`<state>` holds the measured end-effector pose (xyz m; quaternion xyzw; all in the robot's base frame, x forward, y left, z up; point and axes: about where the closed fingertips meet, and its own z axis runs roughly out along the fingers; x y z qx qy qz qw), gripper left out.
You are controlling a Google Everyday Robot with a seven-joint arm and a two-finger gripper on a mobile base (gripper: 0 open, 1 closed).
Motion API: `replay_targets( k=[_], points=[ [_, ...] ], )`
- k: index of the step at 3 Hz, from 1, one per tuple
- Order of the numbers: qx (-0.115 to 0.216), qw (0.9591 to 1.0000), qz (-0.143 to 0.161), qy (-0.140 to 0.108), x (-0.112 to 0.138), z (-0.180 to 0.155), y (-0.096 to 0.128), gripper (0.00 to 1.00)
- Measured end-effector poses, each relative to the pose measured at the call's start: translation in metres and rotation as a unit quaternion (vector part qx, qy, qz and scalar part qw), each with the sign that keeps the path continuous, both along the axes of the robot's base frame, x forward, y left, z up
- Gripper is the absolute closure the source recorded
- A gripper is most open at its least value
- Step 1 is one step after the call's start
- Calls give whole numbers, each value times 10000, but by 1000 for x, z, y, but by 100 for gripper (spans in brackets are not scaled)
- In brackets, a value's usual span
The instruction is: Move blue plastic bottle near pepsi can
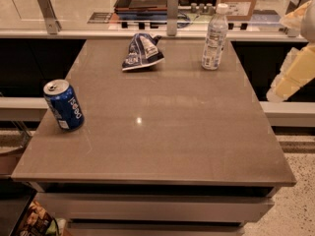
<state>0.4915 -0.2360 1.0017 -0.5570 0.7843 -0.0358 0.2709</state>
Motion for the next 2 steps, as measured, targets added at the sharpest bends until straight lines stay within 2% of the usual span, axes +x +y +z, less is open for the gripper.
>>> replay_targets(
  k=[1,2],
  points=[
    [619,9964,-388,-418,35,5,-17,0],
    [1342,9842,-840,-791,66,4,-28,0]
  ],
)
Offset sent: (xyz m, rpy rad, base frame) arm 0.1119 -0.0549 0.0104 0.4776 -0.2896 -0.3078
